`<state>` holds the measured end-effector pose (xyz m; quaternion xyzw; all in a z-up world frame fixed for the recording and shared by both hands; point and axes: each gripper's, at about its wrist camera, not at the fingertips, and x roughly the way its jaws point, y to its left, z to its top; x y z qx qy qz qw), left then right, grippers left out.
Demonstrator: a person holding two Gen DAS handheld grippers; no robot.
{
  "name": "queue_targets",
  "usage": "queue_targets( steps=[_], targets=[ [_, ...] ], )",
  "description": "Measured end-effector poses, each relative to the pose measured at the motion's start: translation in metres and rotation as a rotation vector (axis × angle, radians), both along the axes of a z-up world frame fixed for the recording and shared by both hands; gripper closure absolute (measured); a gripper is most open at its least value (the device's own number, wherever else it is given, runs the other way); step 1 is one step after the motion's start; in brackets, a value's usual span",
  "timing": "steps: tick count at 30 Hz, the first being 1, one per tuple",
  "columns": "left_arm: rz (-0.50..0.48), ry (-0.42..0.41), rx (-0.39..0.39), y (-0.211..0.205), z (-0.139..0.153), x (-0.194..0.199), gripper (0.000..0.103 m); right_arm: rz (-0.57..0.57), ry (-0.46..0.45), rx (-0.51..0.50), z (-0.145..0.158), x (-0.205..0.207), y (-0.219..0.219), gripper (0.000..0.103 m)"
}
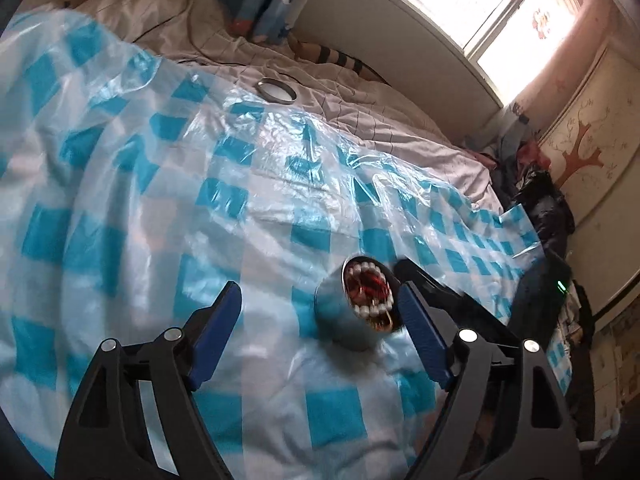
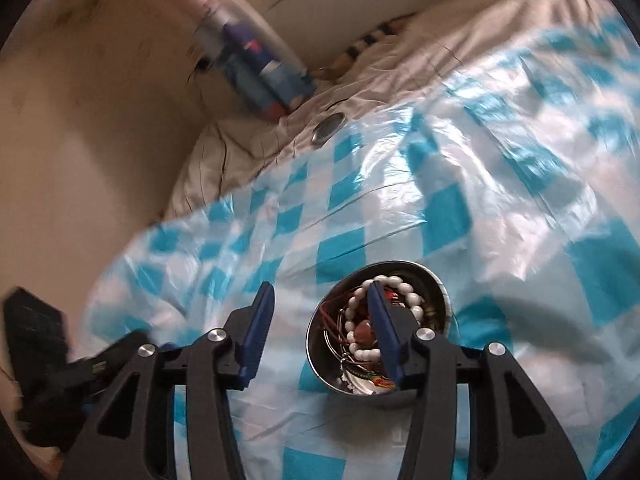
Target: Organize jewelry
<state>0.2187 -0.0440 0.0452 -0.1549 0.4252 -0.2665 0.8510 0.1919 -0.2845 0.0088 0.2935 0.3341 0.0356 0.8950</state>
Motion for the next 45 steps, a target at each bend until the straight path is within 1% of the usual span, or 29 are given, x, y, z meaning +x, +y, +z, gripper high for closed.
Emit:
queue_targets(
  steps=[1, 3, 5, 6, 7, 8, 9, 10, 12, 14, 16, 18, 19, 20, 21, 23, 25, 28, 29, 32, 34, 36, 38, 41, 45],
  targets=[
    [0.000, 0.006, 0.003, 0.004, -0.003, -0.008, 0.025, 0.008, 0.023, 0.009, -0.005, 0.003, 0.001, 0.055],
    [-0.011, 0.023, 0.029, 0.004, -0.009, -0.017, 0.025, -0.010, 0.036, 0.080, -0.013, -0.003, -0.008, 0.055],
    [-0.009, 0.015, 0.059, 0.006, -0.008, -0.026, 0.025, -0.039, 0.001, 0.084, -0.003, -0.016, -0.014, 0.055],
    [-0.008, -0.012, 0.087, 0.005, -0.005, -0.033, 0.025, -0.045, -0.017, 0.060, 0.006, -0.025, -0.013, 0.054],
    [-0.005, -0.048, 0.122, 0.005, 0.000, -0.041, 0.025, -0.052, -0.027, 0.028, 0.013, -0.032, -0.011, 0.043],
    [0.001, -0.084, 0.160, 0.005, 0.003, -0.050, 0.024, -0.069, -0.033, -0.041, 0.022, -0.047, -0.005, 0.027],
    [0.009, -0.122, 0.210, 0.006, 0.006, -0.062, 0.021, -0.082, -0.032, -0.108, 0.027, -0.057, 0.002, 0.022],
    [0.020, -0.148, 0.255, 0.007, 0.007, -0.073, 0.020, -0.084, -0.021, -0.179, 0.030, -0.069, 0.010, 0.019],
    [0.035, -0.184, 0.330, 0.011, 0.008, -0.093, 0.016, -0.080, 0.040, -0.336, 0.026, -0.097, 0.028, 0.019],
    [0.051, -0.212, 0.386, 0.016, 0.009, -0.113, 0.013, -0.085, 0.093, -0.440, 0.018, -0.127, 0.041, 0.016],
    [0.069, -0.229, 0.402, 0.023, 0.011, -0.127, 0.010, -0.096, 0.118, -0.486, 0.017, -0.149, 0.047, 0.016],
    [0.099, -0.244, 0.403, 0.032, 0.013, -0.145, 0.008, -0.128, 0.104, -0.533, 0.019, -0.182, 0.051, 0.012],
    [0.113, -0.250, 0.403, 0.035, 0.013, -0.153, 0.008, -0.140, 0.097, -0.551, 0.020, -0.192, 0.053, 0.008],
    [0.124, -0.256, 0.404, 0.038, 0.012, -0.163, 0.008, -0.154, 0.085, -0.574, 0.022, -0.207, 0.056, 0.008],
    [0.121, -0.258, 0.402, 0.038, 0.011, -0.169, 0.008, -0.160, 0.082, -0.582, 0.022, -0.217, 0.058, 0.008],
    [0.114, -0.263, 0.404, 0.035, 0.010, -0.179, 0.008, -0.155, 0.084, -0.567, 0.020, -0.231, 0.063, 0.008],
    [0.113, -0.291, 0.428, 0.030, 0.012, -0.189, 0.008, -0.146, 0.092, -0.557, 0.017, -0.241, 0.066, 0.008],
    [0.137, -0.322, 0.460, 0.028, 0.013, -0.203, 0.008, -0.140, 0.059, -0.579, 0.021, -0.248, 0.077, 0.008],
    [0.141, -0.320, 0.456, 0.027, 0.012, -0.207, 0.008, -0.134, 0.053, -0.595, 0.021, -0.247, 0.081, 0.008],
    [0.167, -0.292, 0.390, 0.034, 0.009, -0.212, 0.008, -0.122, 0.076, -0.619, 0.016, -0.240, 0.086, 0.008],
    [0.181, -0.283, 0.377, 0.034, 0.007, -0.211, 0.008, -0.133, 0.077, -0.603, 0.014, -0.238, 0.083, 0.008],
    [0.182, -0.267, 0.373, 0.032, 0.002, -0.207, 0.008, -0.148, 0.084, -0.566, 0.013, -0.238, 0.075, 0.008],
    [0.173, -0.259, 0.391, 0.026, -0.001, -0.205, 0.008, -0.172, 0.092, -0.543, 0.013, -0.238, 0.069, 0.008],
    [0.157, -0.272, 0.418, 0.018, -0.003, -0.204, 0.008, -0.182, 0.109, -0.514, 0.011, -0.236, 0.064, 0.008],
    [0.150, -0.272, 0.420, 0.015, -0.004, -0.203, 0.008, -0.180, 0.120, -0.493, 0.007, -0.233, 0.062, 0.008]
  ],
)
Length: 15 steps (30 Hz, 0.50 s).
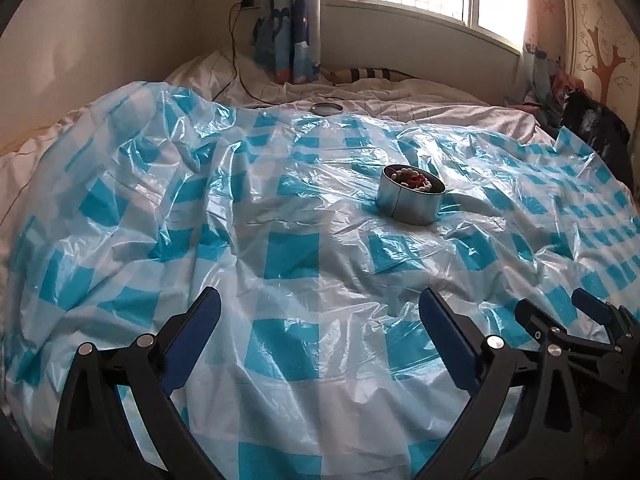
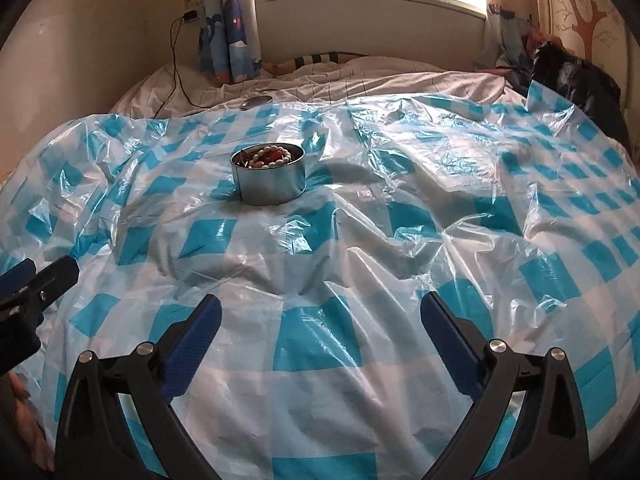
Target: Organize jewelry
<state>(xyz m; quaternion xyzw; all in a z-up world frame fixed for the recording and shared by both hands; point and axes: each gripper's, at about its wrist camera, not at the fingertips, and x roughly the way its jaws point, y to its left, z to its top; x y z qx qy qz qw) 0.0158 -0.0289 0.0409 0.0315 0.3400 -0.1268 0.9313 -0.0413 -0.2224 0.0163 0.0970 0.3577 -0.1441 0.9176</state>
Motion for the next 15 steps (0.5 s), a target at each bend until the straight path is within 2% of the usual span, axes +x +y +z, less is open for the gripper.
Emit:
queue_targets(
  steps=[15],
  targets=[
    [0.017, 0.028, 0.017, -0.0014, -0.0088, 0.0097, 0.008, 0.005, 0.024, -0.016, -0.0048, 0.0045, 0.0048, 0.008]
  ],
)
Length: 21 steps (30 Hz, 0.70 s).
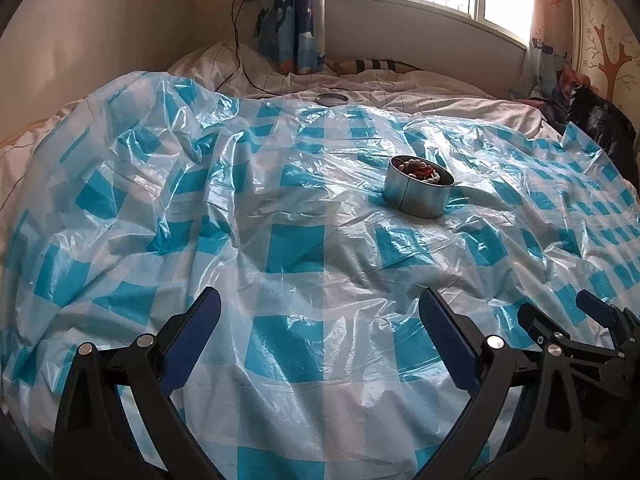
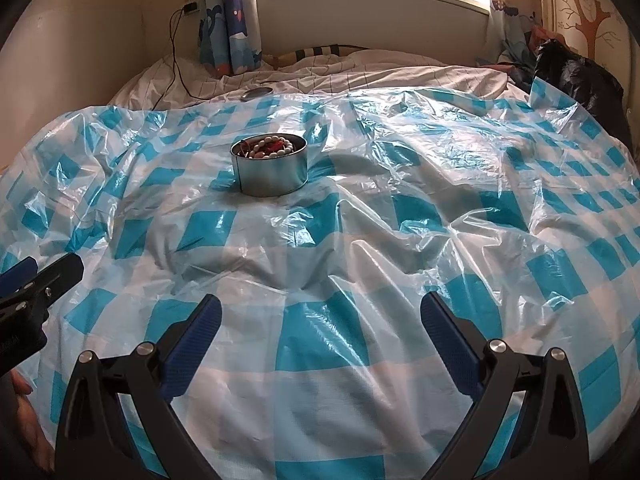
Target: Organize jewelry
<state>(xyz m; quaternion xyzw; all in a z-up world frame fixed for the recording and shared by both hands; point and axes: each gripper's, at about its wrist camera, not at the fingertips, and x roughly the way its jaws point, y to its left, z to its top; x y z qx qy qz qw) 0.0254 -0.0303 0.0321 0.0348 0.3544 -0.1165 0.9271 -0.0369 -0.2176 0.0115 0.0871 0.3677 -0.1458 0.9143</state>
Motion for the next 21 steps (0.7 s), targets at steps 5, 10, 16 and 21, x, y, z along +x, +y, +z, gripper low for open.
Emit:
queue_targets(
  steps=[5, 10, 16, 21],
  targets=[
    [-0.002, 0.004, 0.012, -0.0012, -0.0018, 0.0005, 0.008, 0.001, 0.003, -0.003, -0.0010, 0.0006, 0.0006, 0.008],
    [0.000, 0.012, 0.014, -0.0015, -0.0032, 0.0020, 0.008, 0.002, 0.003, -0.004, -0.0011, 0.0006, 0.0007, 0.008],
    [-0.006, 0.012, 0.025, -0.0026, -0.0037, 0.0021, 0.008, 0.004, 0.008, -0.005, -0.0020, 0.0009, 0.0013, 0.008],
    [-0.030, 0.024, 0.009, -0.0057, -0.0045, 0.0034, 0.008, 0.003, 0.008, -0.006, -0.0023, 0.0010, 0.0015, 0.008]
  ],
)
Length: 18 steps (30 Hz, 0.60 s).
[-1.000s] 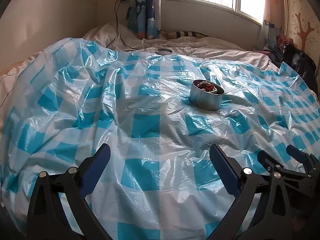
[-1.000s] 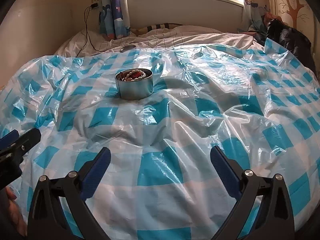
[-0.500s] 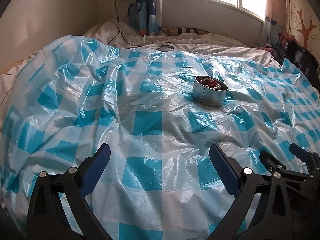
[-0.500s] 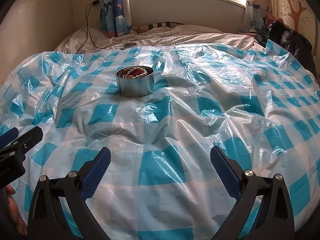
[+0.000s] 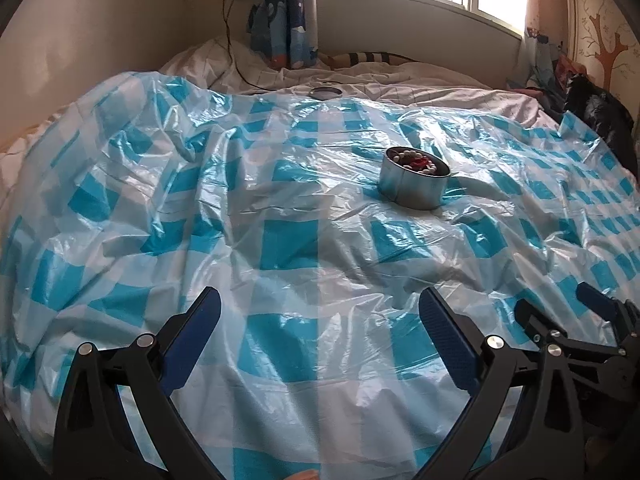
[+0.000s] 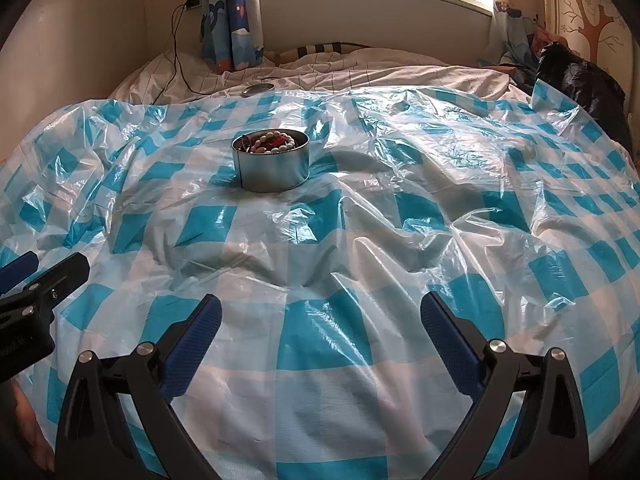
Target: Organize jewelry
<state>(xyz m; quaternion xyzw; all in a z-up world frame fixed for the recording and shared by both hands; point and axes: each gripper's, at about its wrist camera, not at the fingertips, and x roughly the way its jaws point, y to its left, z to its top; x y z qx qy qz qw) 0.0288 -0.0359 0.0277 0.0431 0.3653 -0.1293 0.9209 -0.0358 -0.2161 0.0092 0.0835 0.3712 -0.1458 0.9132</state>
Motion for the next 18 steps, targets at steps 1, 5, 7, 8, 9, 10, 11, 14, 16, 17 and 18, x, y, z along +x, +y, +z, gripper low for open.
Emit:
queue_targets(
  steps=[1, 5, 7, 8, 9, 10, 11, 14, 16, 17, 18],
  targets=[
    [-0.002, 0.017, -0.002, -0.0006, -0.0019, 0.0014, 0.008, 0.000, 0.001, 0.000, 0.0000, 0.0001, -0.0001, 0.008],
    [0.022, 0.067, -0.004, -0.0006, -0.0080, 0.0081, 0.008, 0.001, 0.001, 0.000, -0.0001, 0.0002, -0.0001, 0.008],
    [0.021, 0.070, -0.028, 0.0011, -0.0077, 0.0079, 0.008, 0.001, 0.001, 0.000, -0.0001, 0.0002, -0.0001, 0.008],
    [0.020, 0.071, -0.039, 0.0021, -0.0074, 0.0079, 0.008, 0.001, 0.001, 0.000, -0.0001, 0.0001, -0.0001, 0.008],
    [0.022, 0.073, -0.041, 0.0025, -0.0073, 0.0079, 0.008, 0.001, 0.001, 0.000, 0.0000, 0.0003, 0.0000, 0.008],
    [0.024, 0.076, -0.039, 0.0025, -0.0078, 0.0082, 0.008, 0.001, 0.001, 0.000, -0.0001, 0.0003, 0.0000, 0.008],
    [0.026, 0.083, -0.033, 0.0022, -0.0089, 0.0089, 0.008, 0.001, 0.001, 0.000, 0.0000, 0.0003, 0.0001, 0.008],
    [0.029, 0.092, -0.030, 0.0019, -0.0098, 0.0103, 0.008, 0.000, 0.002, 0.000, -0.0001, 0.0003, 0.0002, 0.008],
    [0.027, 0.095, -0.039, 0.0026, -0.0098, 0.0103, 0.008, 0.000, 0.001, -0.001, 0.0002, 0.0005, 0.0003, 0.008],
    [0.023, 0.099, -0.049, 0.0033, -0.0100, 0.0103, 0.008, 0.001, 0.001, -0.001, 0.0002, 0.0005, 0.0003, 0.008],
    [0.019, 0.101, -0.058, 0.0041, -0.0100, 0.0106, 0.008, 0.001, 0.002, -0.001, 0.0002, 0.0006, 0.0003, 0.008]
  ],
)
